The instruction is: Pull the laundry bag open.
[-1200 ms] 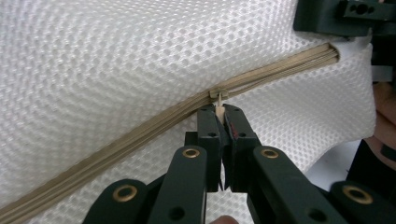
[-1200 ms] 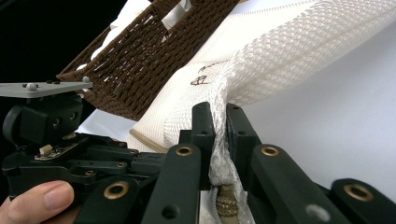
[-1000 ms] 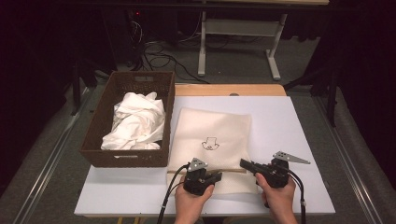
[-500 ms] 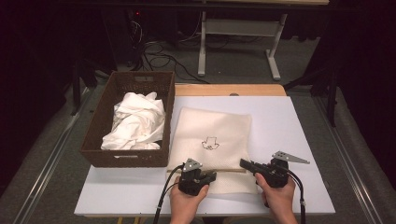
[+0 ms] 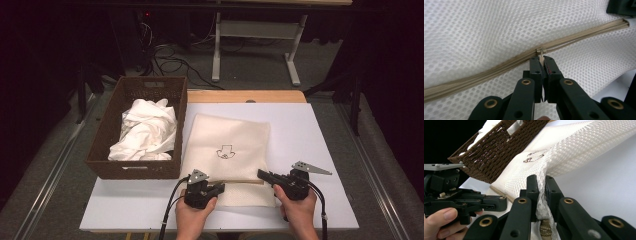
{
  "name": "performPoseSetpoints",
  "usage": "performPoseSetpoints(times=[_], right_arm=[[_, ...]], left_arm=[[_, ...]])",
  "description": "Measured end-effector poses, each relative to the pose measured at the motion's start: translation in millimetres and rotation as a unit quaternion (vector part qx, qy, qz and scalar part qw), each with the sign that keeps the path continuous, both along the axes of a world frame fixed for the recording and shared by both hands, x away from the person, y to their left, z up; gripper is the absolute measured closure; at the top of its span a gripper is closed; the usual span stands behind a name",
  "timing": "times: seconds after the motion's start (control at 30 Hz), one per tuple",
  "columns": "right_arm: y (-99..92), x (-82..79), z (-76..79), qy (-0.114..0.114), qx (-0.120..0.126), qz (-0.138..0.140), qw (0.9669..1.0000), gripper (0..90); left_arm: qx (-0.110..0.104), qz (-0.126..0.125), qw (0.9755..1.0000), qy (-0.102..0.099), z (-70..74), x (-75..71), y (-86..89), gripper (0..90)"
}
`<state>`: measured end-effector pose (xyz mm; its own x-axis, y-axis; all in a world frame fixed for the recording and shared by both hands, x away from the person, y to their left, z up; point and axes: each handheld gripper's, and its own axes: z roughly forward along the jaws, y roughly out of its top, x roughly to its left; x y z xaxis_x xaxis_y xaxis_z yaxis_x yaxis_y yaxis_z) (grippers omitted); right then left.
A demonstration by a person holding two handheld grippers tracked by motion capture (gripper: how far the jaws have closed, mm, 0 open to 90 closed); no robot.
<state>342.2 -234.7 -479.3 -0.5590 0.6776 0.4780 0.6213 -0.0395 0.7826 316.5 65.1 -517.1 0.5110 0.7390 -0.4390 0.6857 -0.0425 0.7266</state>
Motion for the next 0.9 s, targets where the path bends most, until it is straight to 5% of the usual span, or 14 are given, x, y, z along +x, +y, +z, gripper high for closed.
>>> performPoseSetpoints(times=[0.17,0.9], right_arm=[[-2.1,1.2,0.1,-0.001,0.000,-0.004,1.0000,85.4],[-6.2,3.9,-0.8,0.003,-0.002,-0.009,0.9999,85.4]], left_arm=[[-0.007,0.013,0.9999,0.001,-0.3,-1.4,7.9,86.3],[0.022,0.048,0.9986,-0.002,2.0,-7.1,47.2,86.3]])
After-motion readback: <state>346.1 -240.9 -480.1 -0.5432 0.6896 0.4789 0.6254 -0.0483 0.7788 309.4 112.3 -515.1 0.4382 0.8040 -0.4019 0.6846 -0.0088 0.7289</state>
